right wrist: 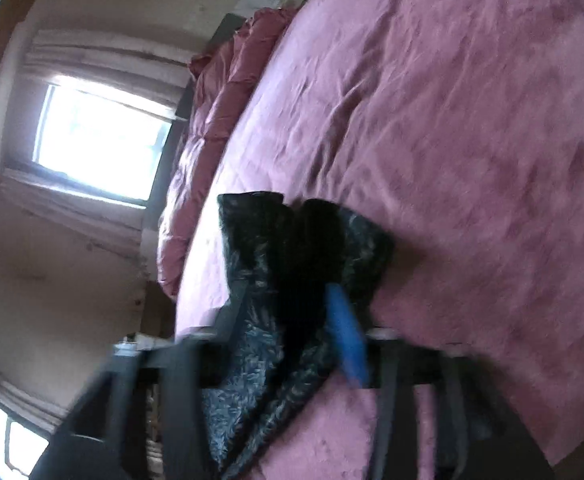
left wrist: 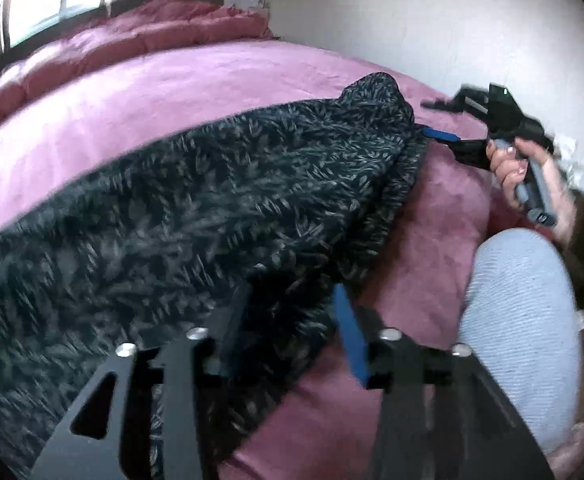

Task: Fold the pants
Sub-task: 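Grasp the leg hems with the right tool while the left tool pinches the waistband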

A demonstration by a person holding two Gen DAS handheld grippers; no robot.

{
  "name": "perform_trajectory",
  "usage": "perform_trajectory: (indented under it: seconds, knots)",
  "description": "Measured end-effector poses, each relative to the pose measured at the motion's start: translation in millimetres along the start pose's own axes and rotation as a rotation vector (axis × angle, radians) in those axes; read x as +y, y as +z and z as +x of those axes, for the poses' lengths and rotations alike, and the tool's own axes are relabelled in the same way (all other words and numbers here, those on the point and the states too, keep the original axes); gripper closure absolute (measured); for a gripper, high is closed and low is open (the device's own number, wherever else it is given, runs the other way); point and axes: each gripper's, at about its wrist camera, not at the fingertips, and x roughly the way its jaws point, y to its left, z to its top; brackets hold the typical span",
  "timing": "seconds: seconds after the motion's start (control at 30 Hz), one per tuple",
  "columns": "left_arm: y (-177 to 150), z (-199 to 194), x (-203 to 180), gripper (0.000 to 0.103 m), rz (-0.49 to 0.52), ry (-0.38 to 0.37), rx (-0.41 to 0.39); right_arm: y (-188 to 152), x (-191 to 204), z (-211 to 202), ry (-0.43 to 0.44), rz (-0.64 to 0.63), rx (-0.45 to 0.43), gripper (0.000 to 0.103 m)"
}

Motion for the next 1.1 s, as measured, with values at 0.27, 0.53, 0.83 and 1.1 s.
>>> perform_trajectory:
  seconds: [0.27, 0.53, 0.83, 1.1]
  knots:
    - [15.2, -8.5, 2.6, 0.053, -0.020, 0.040, -0.060, 5.7, 22.9, 36.3, -0.030, -0.069, 0.040, 0.085]
    - [4.0, 17.9, -6.9, 0.085, 0.065, 0.078, 0.037, -9.8, 83.0, -5.6, -0.100, -0.261, -0.149, 0.095]
    - [6.0, -15.3, 25.8, 0.100, -0.109, -0.190, 0.038, -7.2, 16.1, 7.6, -0.122, -0.063, -0.014, 0.076]
    - [4.3, 5.7, 17.2, 0.083, -0.051, -0.098, 0.100, 18.0, -40.4, 5.8, 0.093, 0.247, -0.006, 0.073]
